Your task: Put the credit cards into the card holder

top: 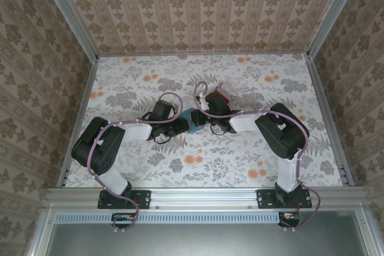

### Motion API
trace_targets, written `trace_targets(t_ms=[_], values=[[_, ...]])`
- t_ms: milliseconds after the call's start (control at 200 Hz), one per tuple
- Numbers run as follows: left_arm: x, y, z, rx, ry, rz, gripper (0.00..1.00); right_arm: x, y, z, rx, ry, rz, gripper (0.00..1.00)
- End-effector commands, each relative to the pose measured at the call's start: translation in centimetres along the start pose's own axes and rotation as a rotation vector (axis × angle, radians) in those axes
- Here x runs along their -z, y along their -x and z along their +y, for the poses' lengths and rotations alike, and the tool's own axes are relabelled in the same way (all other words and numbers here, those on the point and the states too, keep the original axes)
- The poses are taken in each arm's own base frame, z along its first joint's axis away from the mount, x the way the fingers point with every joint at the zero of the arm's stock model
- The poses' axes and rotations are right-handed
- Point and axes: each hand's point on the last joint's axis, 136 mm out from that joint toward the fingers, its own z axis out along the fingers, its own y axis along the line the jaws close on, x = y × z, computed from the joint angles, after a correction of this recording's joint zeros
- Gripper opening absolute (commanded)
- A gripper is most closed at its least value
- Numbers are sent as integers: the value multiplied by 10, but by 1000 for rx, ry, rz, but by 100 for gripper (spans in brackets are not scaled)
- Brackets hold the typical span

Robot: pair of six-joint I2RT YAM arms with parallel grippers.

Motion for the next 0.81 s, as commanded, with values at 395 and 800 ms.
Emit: trace_targets(t_ms=[395, 800], values=[[-5, 3, -3, -17, -1, 14, 26, -2, 8, -8, -8, 2, -18, 0], [-7, 4, -3, -15, -3, 17, 26, 1, -2, -4, -16, 42, 11, 0]])
